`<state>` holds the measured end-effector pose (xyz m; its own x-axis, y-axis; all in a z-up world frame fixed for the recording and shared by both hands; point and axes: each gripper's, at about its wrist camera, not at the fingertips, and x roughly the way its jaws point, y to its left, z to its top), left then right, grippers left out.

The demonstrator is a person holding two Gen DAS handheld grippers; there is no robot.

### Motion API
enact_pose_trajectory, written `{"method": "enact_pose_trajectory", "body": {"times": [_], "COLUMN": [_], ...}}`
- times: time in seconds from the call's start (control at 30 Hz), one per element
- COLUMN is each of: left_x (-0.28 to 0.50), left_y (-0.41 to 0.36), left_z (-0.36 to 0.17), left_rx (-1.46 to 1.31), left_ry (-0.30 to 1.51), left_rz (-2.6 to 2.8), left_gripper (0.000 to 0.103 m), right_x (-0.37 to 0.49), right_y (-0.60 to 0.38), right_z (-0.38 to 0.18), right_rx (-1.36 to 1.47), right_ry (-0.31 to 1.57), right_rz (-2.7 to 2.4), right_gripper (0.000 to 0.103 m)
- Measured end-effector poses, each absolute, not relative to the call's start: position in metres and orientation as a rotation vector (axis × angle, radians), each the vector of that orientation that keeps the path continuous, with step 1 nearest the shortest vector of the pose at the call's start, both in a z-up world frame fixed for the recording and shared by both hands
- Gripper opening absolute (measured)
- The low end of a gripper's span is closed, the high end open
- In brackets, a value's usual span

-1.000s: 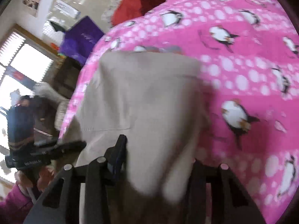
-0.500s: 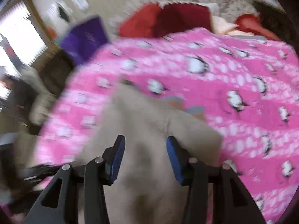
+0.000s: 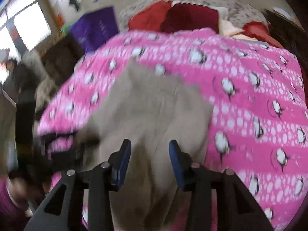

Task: Fold large clothes
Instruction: 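Release the folded jacket and pull both grippers back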

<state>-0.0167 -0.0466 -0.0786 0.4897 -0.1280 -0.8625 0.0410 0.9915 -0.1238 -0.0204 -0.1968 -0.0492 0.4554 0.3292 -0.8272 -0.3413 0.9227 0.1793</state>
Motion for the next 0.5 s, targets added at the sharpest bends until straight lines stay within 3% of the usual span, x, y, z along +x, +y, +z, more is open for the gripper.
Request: {"method": "enact_pose_trajectory", "body": {"times": [0.2,0.37,0.5], "left_x": [-0.028,-0.039,-0.046], "left_y": [-0.046,-0.045,-0.044], "left_z": [-0.072,-0.064,-0.051], "left_rx": [-0.096,-0.086,-0.067], "left_ry": [1.037,1.007,0.959], "left_rz": [-0.092,-0.072,-0.037], "left_gripper": [0.042,0.042,0.042], "right_x": [-0.063,-0.067,-0.067], "right_y": [-0.201,-0.217,-0.221], "right_z": [-0.1,-0.088,-0.058], "right_rx": [-0.105,-0.017,0.018], "right_ry": [1.057,1.046,0.975], "right_rz": [0.328,0.34,0.309], "right_gripper": [0.043,0.046,0.057]}}
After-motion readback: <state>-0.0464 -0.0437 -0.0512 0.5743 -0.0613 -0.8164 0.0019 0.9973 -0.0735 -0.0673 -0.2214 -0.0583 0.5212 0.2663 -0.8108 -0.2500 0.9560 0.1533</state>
